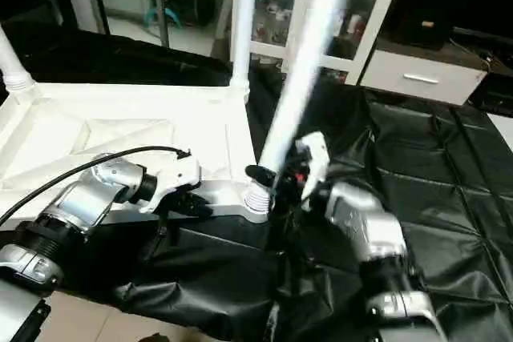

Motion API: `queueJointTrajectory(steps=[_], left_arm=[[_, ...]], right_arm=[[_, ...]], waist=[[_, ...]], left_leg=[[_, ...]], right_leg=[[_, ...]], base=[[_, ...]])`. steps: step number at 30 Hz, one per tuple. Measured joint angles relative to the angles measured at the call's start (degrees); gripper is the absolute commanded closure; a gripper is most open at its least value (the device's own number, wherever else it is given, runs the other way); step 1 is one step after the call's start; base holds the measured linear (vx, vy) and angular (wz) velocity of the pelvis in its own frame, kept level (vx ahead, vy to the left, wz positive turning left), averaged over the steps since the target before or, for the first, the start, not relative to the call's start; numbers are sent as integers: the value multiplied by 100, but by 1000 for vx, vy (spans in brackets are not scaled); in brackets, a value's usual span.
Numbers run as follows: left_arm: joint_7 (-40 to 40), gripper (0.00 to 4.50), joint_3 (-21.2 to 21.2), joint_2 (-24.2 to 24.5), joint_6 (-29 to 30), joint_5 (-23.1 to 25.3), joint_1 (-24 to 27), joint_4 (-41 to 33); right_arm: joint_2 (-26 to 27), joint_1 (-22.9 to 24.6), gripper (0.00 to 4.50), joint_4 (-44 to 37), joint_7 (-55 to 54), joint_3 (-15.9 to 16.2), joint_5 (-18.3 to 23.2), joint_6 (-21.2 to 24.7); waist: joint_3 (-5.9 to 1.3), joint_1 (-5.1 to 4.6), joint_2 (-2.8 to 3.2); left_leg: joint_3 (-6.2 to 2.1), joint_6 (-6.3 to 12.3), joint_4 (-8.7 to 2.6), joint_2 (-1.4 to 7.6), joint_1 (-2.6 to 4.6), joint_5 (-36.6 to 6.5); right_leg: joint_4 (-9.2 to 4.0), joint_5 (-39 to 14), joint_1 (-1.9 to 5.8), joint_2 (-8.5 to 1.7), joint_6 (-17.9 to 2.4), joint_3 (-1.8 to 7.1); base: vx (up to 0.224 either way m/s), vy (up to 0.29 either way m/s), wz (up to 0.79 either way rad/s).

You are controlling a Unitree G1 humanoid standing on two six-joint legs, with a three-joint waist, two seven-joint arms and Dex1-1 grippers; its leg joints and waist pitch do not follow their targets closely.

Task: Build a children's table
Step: Insert table leg to table base

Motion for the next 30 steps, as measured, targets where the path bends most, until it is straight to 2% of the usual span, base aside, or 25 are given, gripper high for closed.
queueJointTrajectory(steps=[4, 10, 18, 26, 30], left_arm=[[-2, 450, 4, -2, -4, -2, -6, 24], [-22, 450, 4, 1, -1, -2, -4, 26], [-41, 450, -6, -8, -20, 0, -4, 21], [-43, 450, -6, -8, -32, -1, 16, 23], [-43, 450, -6, -14, -35, -2, 18, 36]], right_arm=[[159, 327, 262, -121, -61, -100, 98, -444], [165, 625, 262, -384, -20, -13, 9, -868], [30, 828, 262, -667, 35, 176, -205, -1215], [11, 1072, 262, -921, -70, 265, -366, -1580], [-42, 1135, 262, -1049, -106, 335, -445, -1610]], waist=[[-14, 16, 16], [-27, 35, 27], [-30, 55, 29], [-43, 55, 60], [-46, 55, 70]], left_leg=[[-1, 0, -31, -4, 0, 0], [2, 0, -58, -5, -1, 0], [7, 0, -89, -6, 1, 0], [8, 0, -99, -7, -1, 0], [7, 0, -101, -7, -1, 0]], right_leg=[[-30, 1, 4, 0, -1, -3], [-52, 1, 9, 1, 0, -5], [-73, -3, 14, 1, 4, -5], [-83, -6, 14, 1, 10, -6], [-88, -6, 15, 1, 10, -6]], base=[[0, 0, 0], [0, 0, 0], [0, 0, 0], [0, 0, 0], [0, 0, 0]])
